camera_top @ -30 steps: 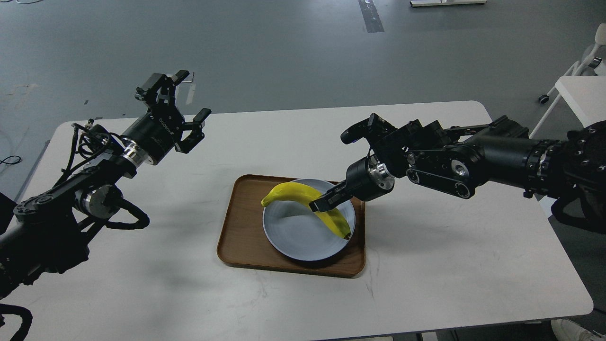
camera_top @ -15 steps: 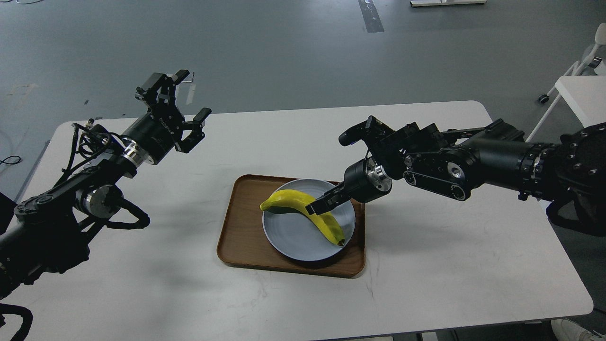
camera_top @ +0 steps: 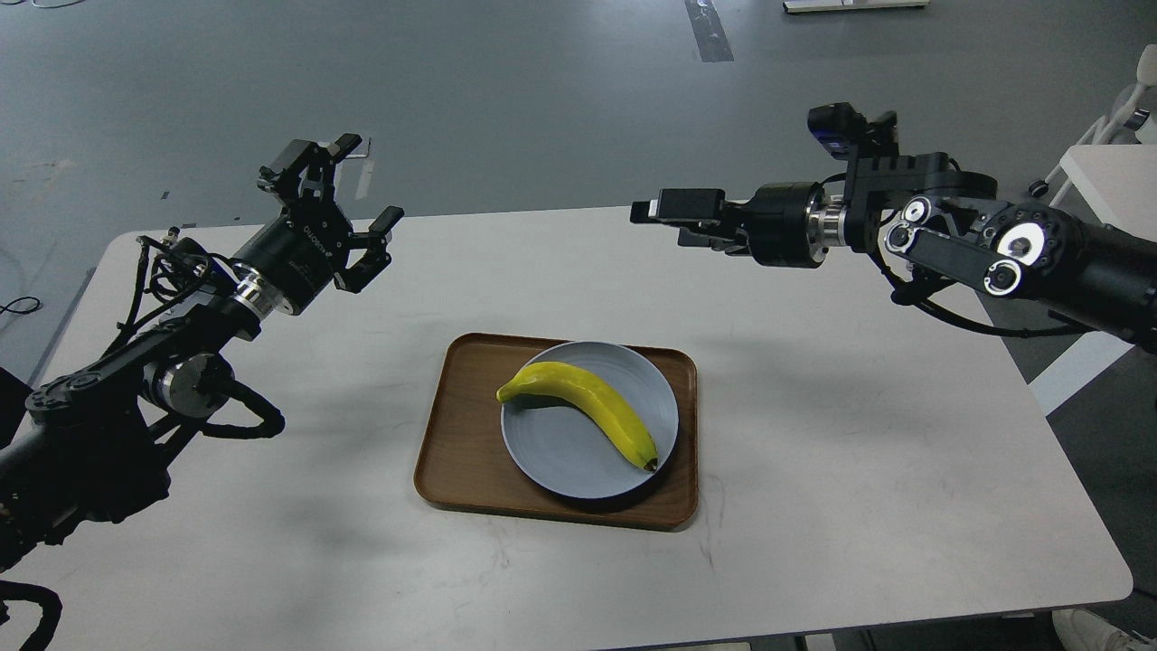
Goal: Place banana on plate with both arms
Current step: 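Open the right gripper and raise it away from the banana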
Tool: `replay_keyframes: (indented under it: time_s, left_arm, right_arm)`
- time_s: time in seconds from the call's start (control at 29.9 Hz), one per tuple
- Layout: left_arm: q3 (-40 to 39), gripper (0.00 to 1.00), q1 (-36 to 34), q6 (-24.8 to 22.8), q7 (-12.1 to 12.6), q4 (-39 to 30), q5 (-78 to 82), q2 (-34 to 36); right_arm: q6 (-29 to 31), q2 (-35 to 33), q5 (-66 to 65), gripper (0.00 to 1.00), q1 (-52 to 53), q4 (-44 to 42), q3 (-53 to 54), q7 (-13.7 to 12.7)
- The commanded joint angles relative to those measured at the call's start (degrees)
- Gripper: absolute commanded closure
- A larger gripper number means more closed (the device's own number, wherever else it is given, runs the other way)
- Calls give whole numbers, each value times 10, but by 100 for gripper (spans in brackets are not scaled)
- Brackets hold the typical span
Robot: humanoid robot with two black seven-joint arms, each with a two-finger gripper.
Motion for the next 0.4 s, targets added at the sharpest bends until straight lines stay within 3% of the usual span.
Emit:
replay_keyframes:
  time_s: [0.0, 0.23, 0.37]
  left_arm:
    - [1, 2, 1, -6, 0, 0, 0, -3]
    - [1, 2, 3, -7, 0, 3, 0, -16]
    - [1, 2, 3, -7, 0, 6, 0, -21]
  right_arm:
    - [-1, -23, 119, 0, -70, 0, 93, 0]
    - [-2, -18, 197, 0, -195, 0, 256, 0]
    - [-2, -11, 202, 0, -228, -2, 289, 0]
